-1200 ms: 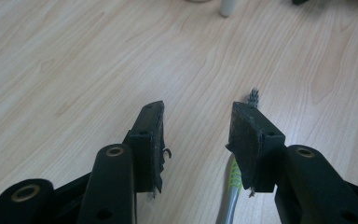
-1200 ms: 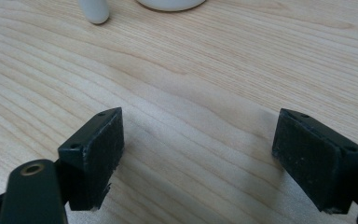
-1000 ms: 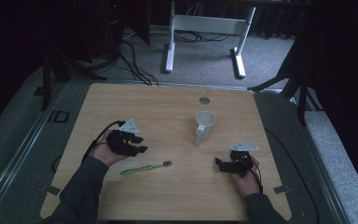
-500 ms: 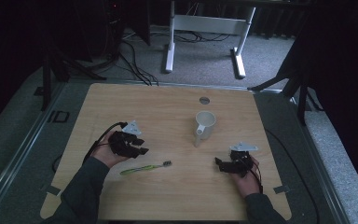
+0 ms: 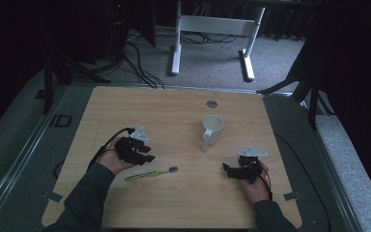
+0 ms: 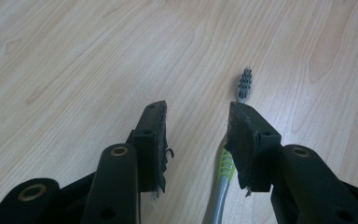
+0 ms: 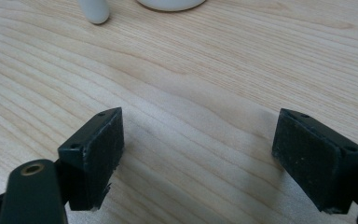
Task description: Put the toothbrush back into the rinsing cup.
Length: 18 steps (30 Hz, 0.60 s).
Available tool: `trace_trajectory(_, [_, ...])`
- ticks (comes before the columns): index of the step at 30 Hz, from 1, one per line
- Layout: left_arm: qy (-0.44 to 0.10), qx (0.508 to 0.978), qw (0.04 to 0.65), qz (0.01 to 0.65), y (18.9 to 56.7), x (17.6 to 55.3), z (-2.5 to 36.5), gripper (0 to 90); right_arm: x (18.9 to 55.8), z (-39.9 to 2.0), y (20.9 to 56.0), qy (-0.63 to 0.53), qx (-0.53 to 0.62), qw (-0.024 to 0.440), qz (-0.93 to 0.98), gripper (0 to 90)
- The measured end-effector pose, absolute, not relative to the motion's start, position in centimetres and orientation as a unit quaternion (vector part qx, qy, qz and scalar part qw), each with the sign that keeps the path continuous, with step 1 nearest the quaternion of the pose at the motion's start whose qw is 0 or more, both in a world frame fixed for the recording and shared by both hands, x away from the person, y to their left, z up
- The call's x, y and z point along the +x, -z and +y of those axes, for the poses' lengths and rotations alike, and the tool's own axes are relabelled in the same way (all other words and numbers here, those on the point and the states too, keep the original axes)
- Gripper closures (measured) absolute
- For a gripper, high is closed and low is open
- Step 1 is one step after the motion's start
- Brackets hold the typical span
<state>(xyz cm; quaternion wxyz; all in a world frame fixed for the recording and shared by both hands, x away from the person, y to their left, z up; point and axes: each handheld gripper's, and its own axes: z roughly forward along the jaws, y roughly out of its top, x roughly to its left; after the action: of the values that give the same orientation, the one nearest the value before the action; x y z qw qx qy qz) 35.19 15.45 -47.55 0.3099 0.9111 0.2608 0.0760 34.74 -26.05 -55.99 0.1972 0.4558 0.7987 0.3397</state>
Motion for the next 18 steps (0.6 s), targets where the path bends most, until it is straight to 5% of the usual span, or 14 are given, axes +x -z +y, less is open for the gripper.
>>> trace_trajectory(18, [-0.064,0.921,0.287,0.254,47.97,35.24,14.56,60.4,34.74,-26.05,55.99,-0.340,0.456,0.197,0.799,16.3])
